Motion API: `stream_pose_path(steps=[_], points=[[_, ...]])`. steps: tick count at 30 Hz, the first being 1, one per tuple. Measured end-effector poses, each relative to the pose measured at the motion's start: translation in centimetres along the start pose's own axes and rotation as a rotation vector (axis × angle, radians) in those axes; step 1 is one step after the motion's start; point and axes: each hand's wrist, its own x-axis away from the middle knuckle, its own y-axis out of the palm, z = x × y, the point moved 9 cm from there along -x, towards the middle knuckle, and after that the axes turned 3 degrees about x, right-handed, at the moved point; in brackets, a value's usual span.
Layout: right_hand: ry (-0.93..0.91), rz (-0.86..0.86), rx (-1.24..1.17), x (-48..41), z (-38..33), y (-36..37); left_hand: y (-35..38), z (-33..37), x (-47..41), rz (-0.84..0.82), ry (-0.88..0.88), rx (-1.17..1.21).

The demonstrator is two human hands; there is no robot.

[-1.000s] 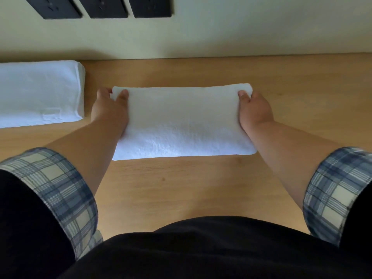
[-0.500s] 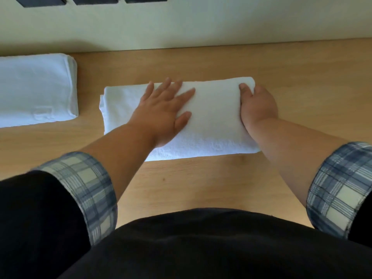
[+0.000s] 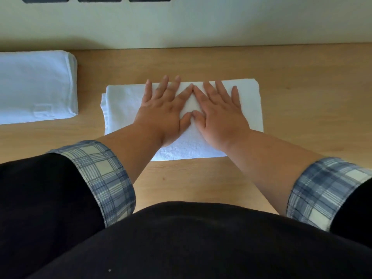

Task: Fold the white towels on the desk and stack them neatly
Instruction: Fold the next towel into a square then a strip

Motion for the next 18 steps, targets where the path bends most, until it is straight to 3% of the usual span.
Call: stream_pose_path(steps=[5, 18], points=[[0.082, 0.007, 0.108, -1.0, 1.1, 0.6, 0.5, -2.7, 0.8, -0.015, -0.332, 0.034], [0.071, -0.018, 0.094, -1.9, 1.0, 1.1, 1.3, -5.5, 1.0, -0.076, -0.2, 0.042]])
